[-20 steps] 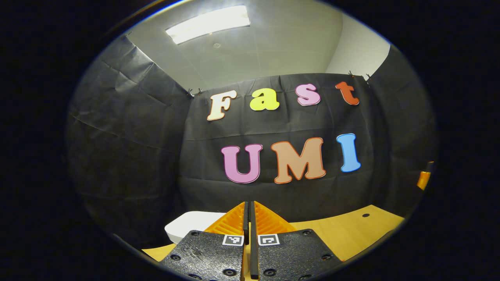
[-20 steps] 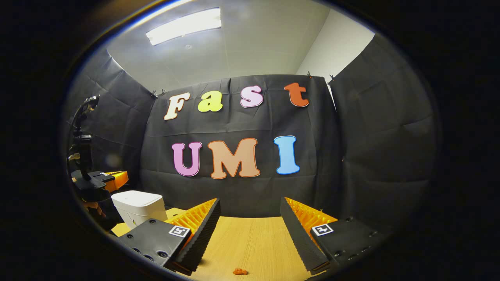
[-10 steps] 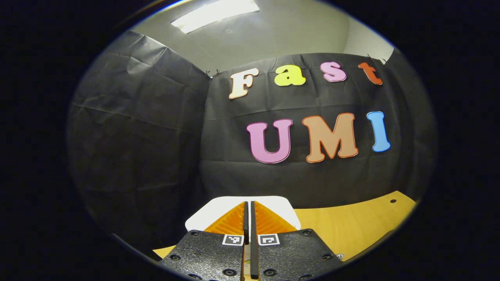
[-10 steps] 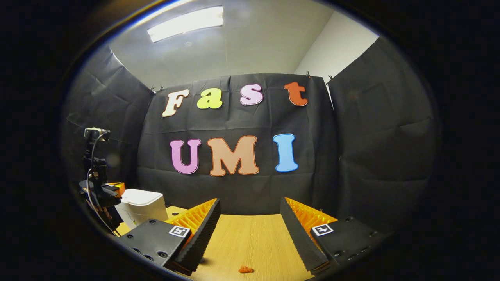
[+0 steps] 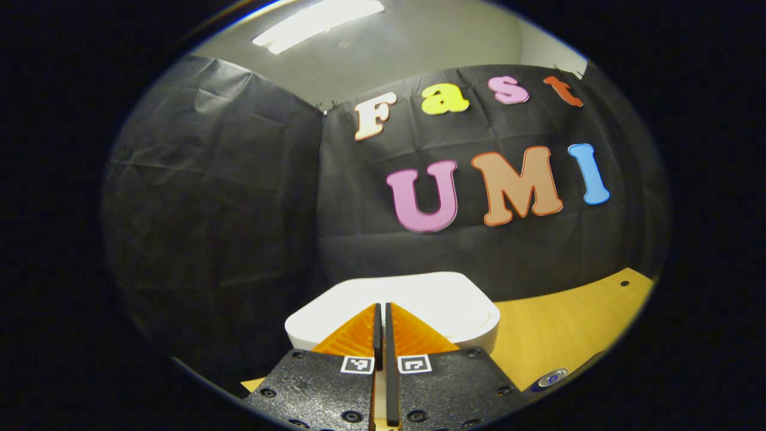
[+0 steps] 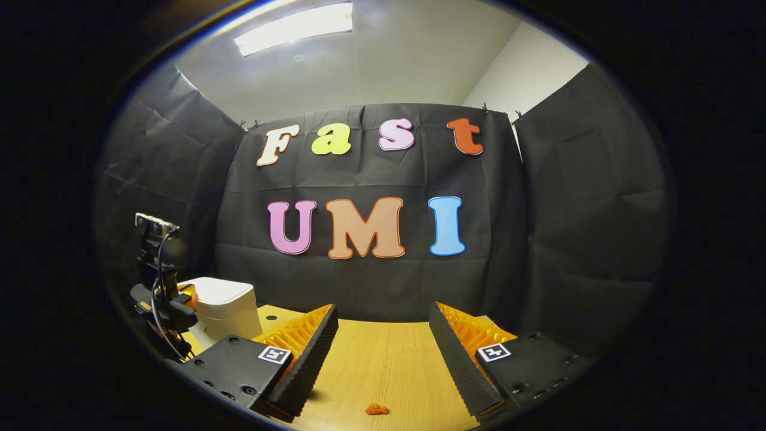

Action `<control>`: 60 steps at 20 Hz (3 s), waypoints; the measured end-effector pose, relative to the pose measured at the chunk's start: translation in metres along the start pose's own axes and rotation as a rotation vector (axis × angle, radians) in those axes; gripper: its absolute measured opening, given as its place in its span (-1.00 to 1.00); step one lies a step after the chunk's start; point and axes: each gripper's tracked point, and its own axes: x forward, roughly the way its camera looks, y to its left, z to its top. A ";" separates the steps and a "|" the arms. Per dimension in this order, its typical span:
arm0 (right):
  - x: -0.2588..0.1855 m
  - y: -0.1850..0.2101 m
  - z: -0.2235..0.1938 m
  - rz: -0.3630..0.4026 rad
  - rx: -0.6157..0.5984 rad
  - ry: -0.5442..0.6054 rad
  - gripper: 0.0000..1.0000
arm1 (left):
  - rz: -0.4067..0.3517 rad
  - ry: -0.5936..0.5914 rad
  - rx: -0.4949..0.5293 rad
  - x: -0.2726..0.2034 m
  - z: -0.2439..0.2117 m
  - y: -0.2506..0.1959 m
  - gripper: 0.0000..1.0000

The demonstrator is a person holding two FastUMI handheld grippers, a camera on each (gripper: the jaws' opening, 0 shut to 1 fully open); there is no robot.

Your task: Press the lid of the desktop garbage bin to open it, pick up the crumpled paper on the desktop and throw it into the bin, then pick up the pop can on the desktop and drop it into the bin, and finally close the garbage bin lid.

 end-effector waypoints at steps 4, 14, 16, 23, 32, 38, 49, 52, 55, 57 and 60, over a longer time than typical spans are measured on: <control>0.003 0.001 0.002 0.023 -0.011 -0.002 0.93 | -0.047 0.040 -0.164 -0.003 -0.003 -0.008 -1.00; 0.024 -0.004 0.019 0.071 -0.005 -0.062 0.93 | -0.076 -0.003 -0.123 -0.005 0.068 -0.009 -0.91; 0.030 -0.007 0.017 0.071 -0.009 -0.059 0.93 | -0.107 -0.031 -0.145 -0.015 0.087 -0.017 -0.88; 0.059 -0.010 -0.019 0.079 -0.062 0.001 0.94 | -0.181 -0.084 -0.185 -0.066 0.121 -0.041 0.29; 0.094 0.001 -0.142 0.133 -0.183 0.258 0.96 | -0.211 -0.112 -0.159 -0.111 0.139 -0.043 0.42; 0.093 0.003 -0.257 0.166 -0.245 0.543 0.99 | -0.155 -0.151 -0.090 -0.130 0.153 -0.015 0.52; 0.059 0.002 -0.361 0.193 -0.211 0.882 0.02 | -0.058 -0.111 -0.043 -0.142 0.144 0.026 0.52; 0.061 0.000 -0.364 0.187 -0.204 0.891 -0.55 | -0.048 -0.103 -0.049 -0.144 0.142 0.031 0.52; 0.053 0.011 -0.350 0.243 -0.195 0.894 -0.80 | -0.048 -0.097 -0.060 -0.145 0.140 0.033 0.52; 0.062 0.026 -0.324 0.273 -0.204 0.825 -0.81 | -0.047 -0.096 -0.063 -0.146 0.138 0.036 0.52; 0.080 0.047 -0.264 0.331 -0.177 0.685 -0.81 | -0.044 -0.088 -0.072 -0.146 0.134 0.040 0.53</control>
